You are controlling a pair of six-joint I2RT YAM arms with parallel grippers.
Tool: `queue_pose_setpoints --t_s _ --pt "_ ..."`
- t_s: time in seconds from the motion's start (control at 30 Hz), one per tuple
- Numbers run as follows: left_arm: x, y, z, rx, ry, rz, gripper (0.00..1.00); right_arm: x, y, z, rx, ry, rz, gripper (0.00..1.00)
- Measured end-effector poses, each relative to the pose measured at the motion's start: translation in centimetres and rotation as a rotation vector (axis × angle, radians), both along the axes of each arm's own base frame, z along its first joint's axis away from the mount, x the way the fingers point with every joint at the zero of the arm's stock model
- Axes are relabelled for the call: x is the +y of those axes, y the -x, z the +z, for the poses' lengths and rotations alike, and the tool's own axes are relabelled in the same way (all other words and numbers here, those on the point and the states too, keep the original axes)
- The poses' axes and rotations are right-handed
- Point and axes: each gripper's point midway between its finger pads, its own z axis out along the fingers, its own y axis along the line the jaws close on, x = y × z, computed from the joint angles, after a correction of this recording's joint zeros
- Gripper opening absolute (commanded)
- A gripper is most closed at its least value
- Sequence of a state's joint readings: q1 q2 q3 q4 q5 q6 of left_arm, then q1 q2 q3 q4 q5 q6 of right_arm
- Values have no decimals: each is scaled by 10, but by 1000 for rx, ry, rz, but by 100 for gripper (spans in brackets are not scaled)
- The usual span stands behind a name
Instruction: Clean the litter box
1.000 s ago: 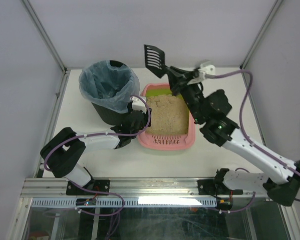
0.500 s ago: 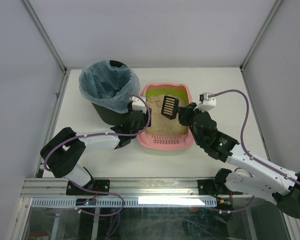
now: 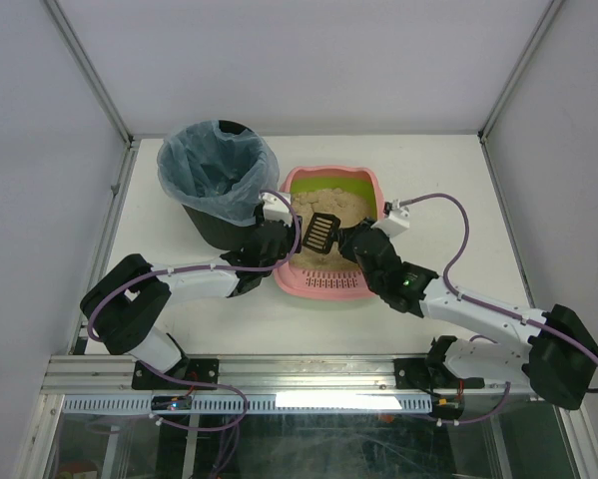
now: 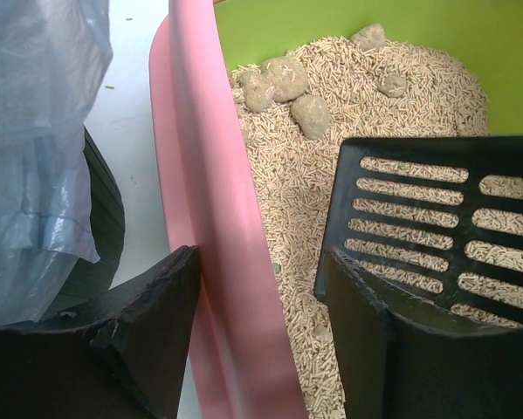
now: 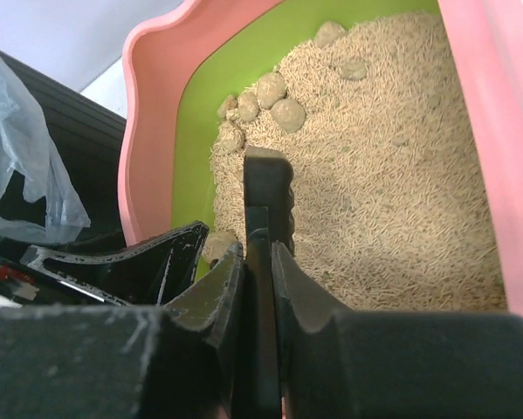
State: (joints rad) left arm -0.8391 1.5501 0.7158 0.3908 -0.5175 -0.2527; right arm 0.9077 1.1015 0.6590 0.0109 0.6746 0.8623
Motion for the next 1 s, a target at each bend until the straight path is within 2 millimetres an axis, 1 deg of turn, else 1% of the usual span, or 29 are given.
queue_pose_setpoints --t_s 0.1,0.27,0.37,0.57,0.9,1.0 --pt "0 0 0 0 0 0 58 2 -1 -12 16 -84 -35 13" --pt "0 0 0 1 1 0 58 2 -3 -38 54 -160 -99 28" --pt "0 0 0 0 1 1 58 6 -5 -44 55 -178 -107 33" --pt "0 0 0 0 1 1 58 8 -7 -34 18 -183 -85 38" --pt "0 0 0 1 0 1 58 -10 8 -15 -27 -91 -25 42" --pt "0 0 0 2 -1 1 58 -18 16 -12 -32 -78 -1 42"
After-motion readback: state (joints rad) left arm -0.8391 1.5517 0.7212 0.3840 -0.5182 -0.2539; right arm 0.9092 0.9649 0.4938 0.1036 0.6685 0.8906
